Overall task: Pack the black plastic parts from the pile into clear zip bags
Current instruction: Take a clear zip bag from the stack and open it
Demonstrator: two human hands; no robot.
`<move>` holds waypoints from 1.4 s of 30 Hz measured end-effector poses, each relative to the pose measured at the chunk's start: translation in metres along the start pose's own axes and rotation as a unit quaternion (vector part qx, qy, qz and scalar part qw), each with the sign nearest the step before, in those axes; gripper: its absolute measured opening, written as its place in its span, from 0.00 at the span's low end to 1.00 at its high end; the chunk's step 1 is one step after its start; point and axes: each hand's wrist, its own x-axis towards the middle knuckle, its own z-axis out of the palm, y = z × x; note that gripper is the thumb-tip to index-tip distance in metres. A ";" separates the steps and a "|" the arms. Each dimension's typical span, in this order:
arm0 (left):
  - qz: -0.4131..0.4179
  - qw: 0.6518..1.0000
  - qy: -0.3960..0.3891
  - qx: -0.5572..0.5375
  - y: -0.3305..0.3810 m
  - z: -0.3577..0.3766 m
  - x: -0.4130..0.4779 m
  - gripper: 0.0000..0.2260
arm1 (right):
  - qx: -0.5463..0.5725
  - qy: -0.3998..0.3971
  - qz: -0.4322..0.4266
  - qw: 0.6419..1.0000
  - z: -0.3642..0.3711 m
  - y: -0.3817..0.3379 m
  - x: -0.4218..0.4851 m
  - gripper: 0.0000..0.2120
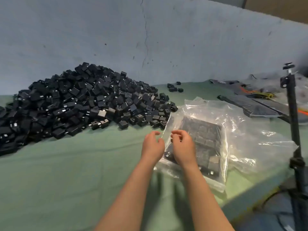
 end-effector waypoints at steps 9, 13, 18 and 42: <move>-0.064 0.987 -0.082 0.119 0.002 0.028 0.057 0.08 | -0.059 0.076 -0.022 0.995 0.021 0.032 0.012 0.12; -0.061 0.976 -0.117 0.171 0.009 0.040 0.070 0.09 | -0.072 0.098 -0.047 0.991 0.023 0.039 0.016 0.10; -0.002 0.967 -0.053 0.250 0.014 0.044 0.064 0.08 | -0.110 0.116 -0.052 0.986 0.018 0.041 0.020 0.08; 0.194 0.949 0.235 -0.077 0.090 -0.130 0.030 0.10 | 0.256 0.012 0.072 0.964 0.029 -0.018 0.037 0.27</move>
